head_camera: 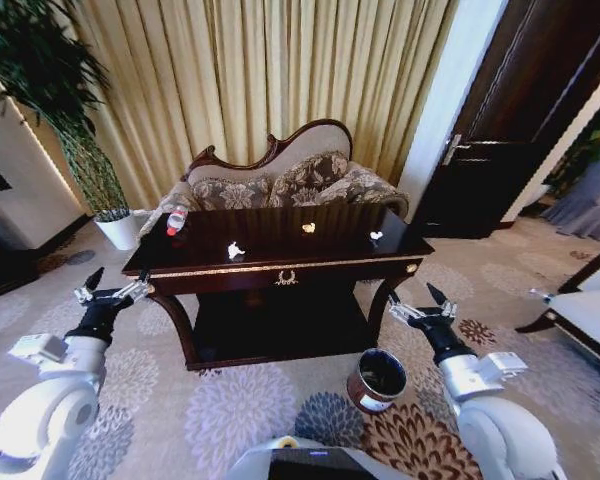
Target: Move to the front of the table and place the trash on the table into the trash bin.
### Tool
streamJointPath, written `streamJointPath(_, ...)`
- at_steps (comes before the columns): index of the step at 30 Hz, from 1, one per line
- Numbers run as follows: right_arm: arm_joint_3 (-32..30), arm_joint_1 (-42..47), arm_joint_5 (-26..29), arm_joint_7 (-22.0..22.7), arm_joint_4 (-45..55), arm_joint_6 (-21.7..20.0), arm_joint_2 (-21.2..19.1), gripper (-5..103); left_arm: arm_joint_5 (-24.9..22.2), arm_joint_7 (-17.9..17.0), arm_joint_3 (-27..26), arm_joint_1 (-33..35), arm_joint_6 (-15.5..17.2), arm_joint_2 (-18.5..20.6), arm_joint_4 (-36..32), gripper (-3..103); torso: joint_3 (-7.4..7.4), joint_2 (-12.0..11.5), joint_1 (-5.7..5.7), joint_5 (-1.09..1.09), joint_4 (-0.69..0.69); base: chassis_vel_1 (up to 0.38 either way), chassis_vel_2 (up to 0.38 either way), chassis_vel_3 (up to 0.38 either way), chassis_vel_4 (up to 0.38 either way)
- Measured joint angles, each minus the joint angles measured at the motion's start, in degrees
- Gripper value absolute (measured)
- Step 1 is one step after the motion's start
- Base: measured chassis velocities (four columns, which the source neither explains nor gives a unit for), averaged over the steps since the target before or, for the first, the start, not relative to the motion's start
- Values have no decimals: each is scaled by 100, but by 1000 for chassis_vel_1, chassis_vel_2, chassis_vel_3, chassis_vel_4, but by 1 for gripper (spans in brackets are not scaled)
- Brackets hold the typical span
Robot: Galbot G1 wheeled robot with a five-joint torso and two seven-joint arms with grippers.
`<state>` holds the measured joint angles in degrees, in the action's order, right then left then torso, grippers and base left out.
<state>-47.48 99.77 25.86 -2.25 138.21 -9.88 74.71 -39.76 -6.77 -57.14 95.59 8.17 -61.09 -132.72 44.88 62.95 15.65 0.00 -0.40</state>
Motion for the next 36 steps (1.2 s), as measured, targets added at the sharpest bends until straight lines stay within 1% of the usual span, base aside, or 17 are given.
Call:
streamJointPath(11,15,-18,8,-25,-9,37,4,100,14,34,3,-3,0,-10,2,100,0,0,0,0,0,-167,173,174,-175)
streamJointPath(13,44,-18,-96,-43,-34,153,15,100,36,48,12,-3,-15,-17,40,100,0,0,0,0,0,-161,173,167,-178)
streamJointPath(18,71,-6,-158,-87,-20,172,34,100,53,89,17,-3,-35,-26,83,100,2,-1,3,0,0,-142,137,152,-136)
streamJointPath(22,73,-11,-142,-65,-4,114,49,100,171,188,12,-3,-33,-37,118,100,1,-1,2,0,0,-29,20,33,-49)
streamJointPath(27,62,31,-140,-60,15,87,101,100,193,221,8,-11,-33,-45,153,100,-2,3,-4,0,-1,0,0,0,0)
streamJointPath(36,41,4,-75,-21,1,64,79,100,245,275,7,-38,-57,-111,240,100,0,0,1,0,0,0,0,0,0)
